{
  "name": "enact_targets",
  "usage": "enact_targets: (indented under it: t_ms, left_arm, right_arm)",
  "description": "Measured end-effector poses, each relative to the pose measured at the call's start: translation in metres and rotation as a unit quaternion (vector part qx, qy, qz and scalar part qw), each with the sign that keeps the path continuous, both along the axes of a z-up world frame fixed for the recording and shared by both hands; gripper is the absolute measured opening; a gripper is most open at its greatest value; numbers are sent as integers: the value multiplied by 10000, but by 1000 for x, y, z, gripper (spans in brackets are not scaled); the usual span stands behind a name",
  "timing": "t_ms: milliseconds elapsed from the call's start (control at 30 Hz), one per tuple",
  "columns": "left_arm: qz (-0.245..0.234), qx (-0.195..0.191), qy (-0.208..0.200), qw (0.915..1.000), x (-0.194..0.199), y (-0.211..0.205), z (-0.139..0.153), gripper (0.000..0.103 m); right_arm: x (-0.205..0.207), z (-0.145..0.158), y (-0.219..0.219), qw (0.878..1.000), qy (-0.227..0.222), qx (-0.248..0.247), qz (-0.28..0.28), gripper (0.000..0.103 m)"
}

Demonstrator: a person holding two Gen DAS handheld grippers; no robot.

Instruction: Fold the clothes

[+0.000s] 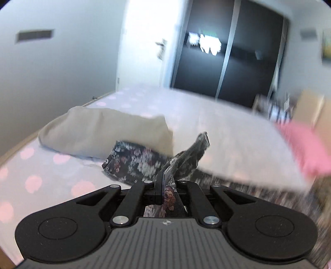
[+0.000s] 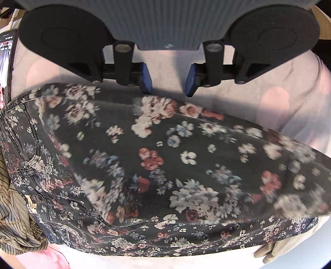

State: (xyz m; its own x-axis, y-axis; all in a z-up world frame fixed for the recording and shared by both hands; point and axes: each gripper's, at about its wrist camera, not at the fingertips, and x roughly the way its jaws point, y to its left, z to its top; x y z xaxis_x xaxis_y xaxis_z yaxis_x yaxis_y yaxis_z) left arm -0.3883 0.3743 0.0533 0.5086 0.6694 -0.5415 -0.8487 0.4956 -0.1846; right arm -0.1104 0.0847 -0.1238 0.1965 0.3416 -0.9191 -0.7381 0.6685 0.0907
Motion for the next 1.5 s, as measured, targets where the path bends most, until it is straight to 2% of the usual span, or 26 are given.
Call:
enact_targets:
  t_ms: [33,100,167,233,367,500,633,800,867,1033,1167,1300,1500]
  left_arm:
    - [157,-110,-72,9998,-7,2,-1,0]
    - [491,-462,185,9976,-14,11,-16,0]
    - [773,-911,508,9915,-19,21,-35,0]
    - [972,-1312,868,9828,-22,30,-52,0]
    - [1181,-1700,1526,9664,-31,32,-80,0]
    - [1408,-2142,1987,9459,-51,18,-107,0]
    - [1365,-2507,2271,9311,-74,-9,-119,0]
    - [1215,-3130,2583,9058,-86,-20,-144,1]
    - [1188,-3504,2607,8917,-91,-19,-155,2]
    - [1035,-4110,2549,8691,-102,-29,-155,3]
    - [705,-3966,2635,8765,-97,-36,-131,5]
    - [605,-3895,2584,8820,-93,-33,-112,10]
    - [497,-4070,2531,8762,-98,-31,-99,15]
  right_arm:
    - [0,0,0,10000,1,-12,-2,39]
    - [0,0,0,10000,9,-37,-22,39]
    - [0,0,0,10000,31,-64,-43,39]
    - [-1,1,-1,9999,67,-81,-67,39]
    - [-2,6,-2,9993,296,-42,-245,39]
    - [-5,20,6,9984,458,218,-241,39]
    - [-7,28,18,9980,483,357,-178,39]
    - [-7,27,41,9964,719,432,-124,39]
    - [-11,30,43,9968,670,437,-52,39]
    - [-13,32,52,9970,616,469,-57,39]
    - [-13,31,55,9973,591,424,-77,39]
    - [-12,31,57,9974,575,408,-115,39]
    - [-12,30,58,9976,550,387,-139,39]
